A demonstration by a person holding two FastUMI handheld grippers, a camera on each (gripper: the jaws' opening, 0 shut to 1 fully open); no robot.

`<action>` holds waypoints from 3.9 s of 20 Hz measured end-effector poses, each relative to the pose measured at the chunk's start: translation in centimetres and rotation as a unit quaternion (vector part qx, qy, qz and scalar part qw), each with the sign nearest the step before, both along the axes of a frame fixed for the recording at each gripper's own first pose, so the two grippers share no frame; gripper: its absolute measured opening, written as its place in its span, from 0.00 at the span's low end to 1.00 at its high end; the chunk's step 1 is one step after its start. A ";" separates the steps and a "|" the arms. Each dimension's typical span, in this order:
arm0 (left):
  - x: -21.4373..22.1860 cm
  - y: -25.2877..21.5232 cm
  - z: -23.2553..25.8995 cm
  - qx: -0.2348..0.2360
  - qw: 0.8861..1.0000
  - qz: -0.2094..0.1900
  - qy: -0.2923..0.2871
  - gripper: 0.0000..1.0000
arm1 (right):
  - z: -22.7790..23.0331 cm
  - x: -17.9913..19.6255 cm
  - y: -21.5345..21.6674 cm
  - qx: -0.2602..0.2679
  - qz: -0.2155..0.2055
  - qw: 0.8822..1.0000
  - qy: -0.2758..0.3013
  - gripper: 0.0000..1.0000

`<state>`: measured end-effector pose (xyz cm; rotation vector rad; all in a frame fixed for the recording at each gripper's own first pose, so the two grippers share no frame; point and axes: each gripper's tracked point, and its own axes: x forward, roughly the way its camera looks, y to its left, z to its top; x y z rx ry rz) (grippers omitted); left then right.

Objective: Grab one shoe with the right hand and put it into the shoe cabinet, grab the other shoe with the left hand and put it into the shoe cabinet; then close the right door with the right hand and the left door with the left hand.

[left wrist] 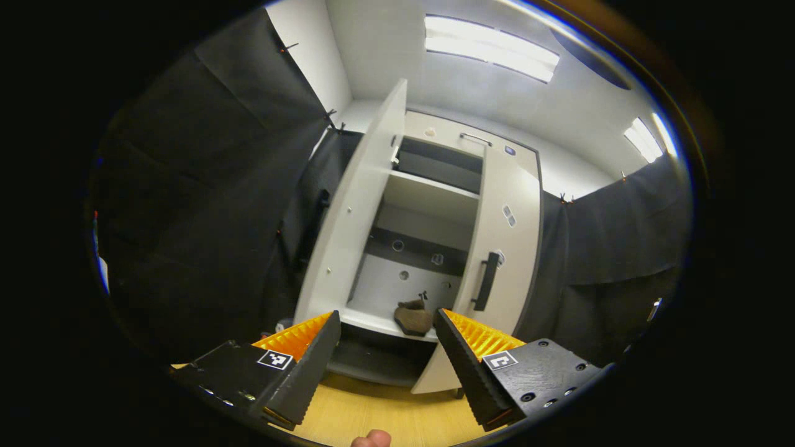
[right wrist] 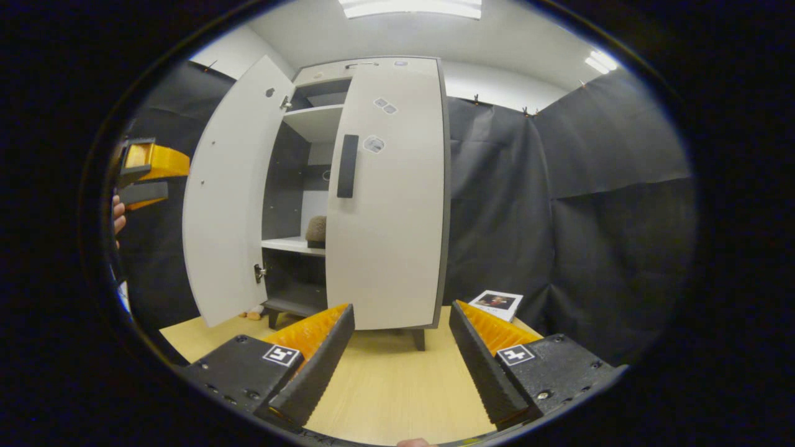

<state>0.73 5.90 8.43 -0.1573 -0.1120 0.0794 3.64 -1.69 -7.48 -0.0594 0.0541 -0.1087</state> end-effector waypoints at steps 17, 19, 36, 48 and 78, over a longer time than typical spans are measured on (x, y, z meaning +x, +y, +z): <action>7.6 18.5 -2.1 0.001 0.992 0.126 0.024 0.95 | 2.4 0.4 -2.0 0.000 -0.033 0.999 -0.014 1.00; 8.1 18.3 -2.5 0.005 0.992 0.118 0.034 0.95 | 2.3 0.5 -1.9 0.000 -0.031 0.999 -0.013 1.00; 8.8 11.9 -3.3 0.046 0.995 0.061 0.059 0.94 | 2.2 1.0 -2.0 -0.002 -0.018 1.000 -0.014 1.00; 13.0 1.3 -5.2 0.031 0.997 -0.033 0.054 0.95 | 2.2 -0.2 -4.5 -0.015 -0.043 0.999 -0.008 1.00; -2.6 -9.6 -14.6 0.067 0.991 -0.060 0.103 0.94 | -0.2 -0.4 -3.4 0.026 -0.019 0.999 0.022 1.00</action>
